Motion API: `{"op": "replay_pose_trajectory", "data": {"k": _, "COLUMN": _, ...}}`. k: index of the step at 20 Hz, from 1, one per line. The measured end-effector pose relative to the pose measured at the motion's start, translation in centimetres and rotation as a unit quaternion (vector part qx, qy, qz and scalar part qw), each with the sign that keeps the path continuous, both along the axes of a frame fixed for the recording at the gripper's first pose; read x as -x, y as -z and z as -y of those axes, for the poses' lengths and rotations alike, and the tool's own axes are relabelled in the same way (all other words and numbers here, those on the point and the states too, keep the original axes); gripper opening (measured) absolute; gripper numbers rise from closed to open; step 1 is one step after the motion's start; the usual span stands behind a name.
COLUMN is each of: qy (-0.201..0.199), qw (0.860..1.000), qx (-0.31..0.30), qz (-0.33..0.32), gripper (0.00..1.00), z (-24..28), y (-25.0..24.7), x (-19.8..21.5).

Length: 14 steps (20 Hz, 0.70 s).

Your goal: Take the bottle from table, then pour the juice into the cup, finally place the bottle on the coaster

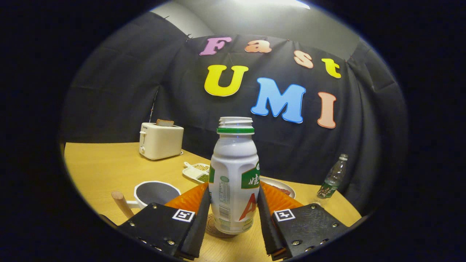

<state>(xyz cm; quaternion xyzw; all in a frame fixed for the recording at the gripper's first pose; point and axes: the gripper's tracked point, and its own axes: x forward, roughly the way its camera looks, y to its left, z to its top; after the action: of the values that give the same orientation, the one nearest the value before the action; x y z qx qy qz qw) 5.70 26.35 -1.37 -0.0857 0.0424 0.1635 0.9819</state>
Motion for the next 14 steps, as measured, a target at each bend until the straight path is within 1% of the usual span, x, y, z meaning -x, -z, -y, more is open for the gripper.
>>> {"op": "replay_pose_trajectory", "data": {"k": 2, "qy": 0.008, "qw": 0.999, "qx": -0.033, "qz": -0.019, "gripper": 0.64, "z": 0.3, "y": 1.0, "x": -0.9}}
{"op": "replay_pose_trajectory", "data": {"k": 4, "qy": 0.014, "qw": 0.998, "qx": -0.054, "qz": -0.035, "gripper": 0.64, "z": 0.4, "y": 2.2, "x": -1.5}}
{"op": "replay_pose_trajectory", "data": {"k": 9, "qy": 0.019, "qw": 0.996, "qx": -0.073, "qz": -0.055, "gripper": 0.64, "z": 0.5, "y": 4.0, "x": -2.4}}
{"op": "replay_pose_trajectory", "data": {"k": 14, "qy": 0.012, "qw": 0.995, "qx": -0.075, "qz": -0.058, "gripper": 0.64, "z": 0.3, "y": 3.9, "x": -2.6}}
